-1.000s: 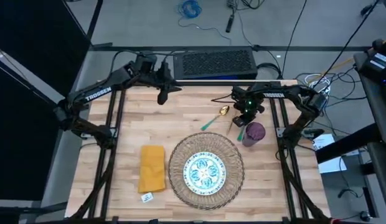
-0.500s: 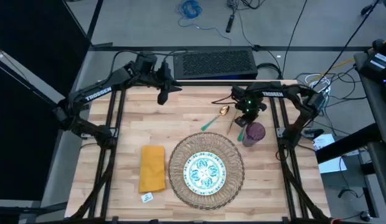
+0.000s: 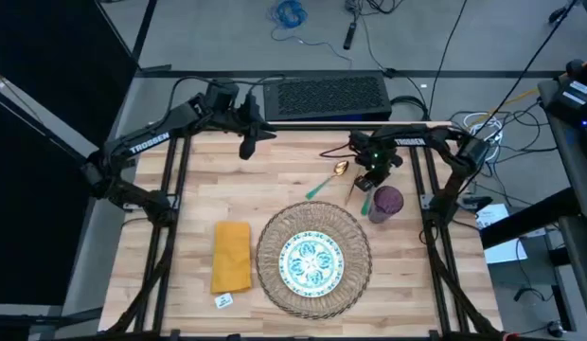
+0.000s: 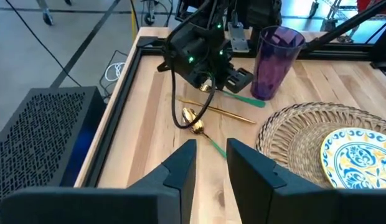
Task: Set table place
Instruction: Move the silverwares to the top middle of the brown table mat
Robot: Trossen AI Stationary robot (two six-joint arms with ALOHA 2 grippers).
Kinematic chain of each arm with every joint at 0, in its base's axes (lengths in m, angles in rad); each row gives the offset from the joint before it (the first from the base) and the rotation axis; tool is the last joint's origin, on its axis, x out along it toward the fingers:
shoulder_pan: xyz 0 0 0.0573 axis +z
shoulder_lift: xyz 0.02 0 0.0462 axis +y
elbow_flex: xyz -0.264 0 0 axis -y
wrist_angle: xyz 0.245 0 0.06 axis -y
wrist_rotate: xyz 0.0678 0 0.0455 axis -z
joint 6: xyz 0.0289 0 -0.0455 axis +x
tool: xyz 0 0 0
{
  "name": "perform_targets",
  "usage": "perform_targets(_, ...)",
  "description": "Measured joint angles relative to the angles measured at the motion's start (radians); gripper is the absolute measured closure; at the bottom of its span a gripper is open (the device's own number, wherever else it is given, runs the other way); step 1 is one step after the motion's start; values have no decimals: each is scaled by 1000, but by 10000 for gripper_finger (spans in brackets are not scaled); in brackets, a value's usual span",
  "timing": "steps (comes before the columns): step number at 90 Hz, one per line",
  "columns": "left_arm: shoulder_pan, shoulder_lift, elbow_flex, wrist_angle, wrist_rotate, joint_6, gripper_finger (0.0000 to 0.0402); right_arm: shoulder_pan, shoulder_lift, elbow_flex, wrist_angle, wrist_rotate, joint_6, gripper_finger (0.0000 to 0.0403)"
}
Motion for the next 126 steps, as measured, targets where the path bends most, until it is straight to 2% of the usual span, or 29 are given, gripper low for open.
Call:
perform_targets(18,0,0,0,2,0,5,327,12,7,54,37,-27,8,403)
perform_targets(38,0,0,0,1,0,4,327,36,7,140,131,-111,24,403)
perform_targets(52,0,0,0,-2,0,4,327,56,5,187,126,-112,32,403)
perform_targets(70,0,0,0,-8,1,4,327,51,5,209,12,-71,12,403)
perform_targets(106,0,-5,0,-32,0,3,327,75,140,194,49,-75,2,403)
perform_targets(126,1,-43,1,-60,-1,4,327,91,151,228,52,-91,23,403)
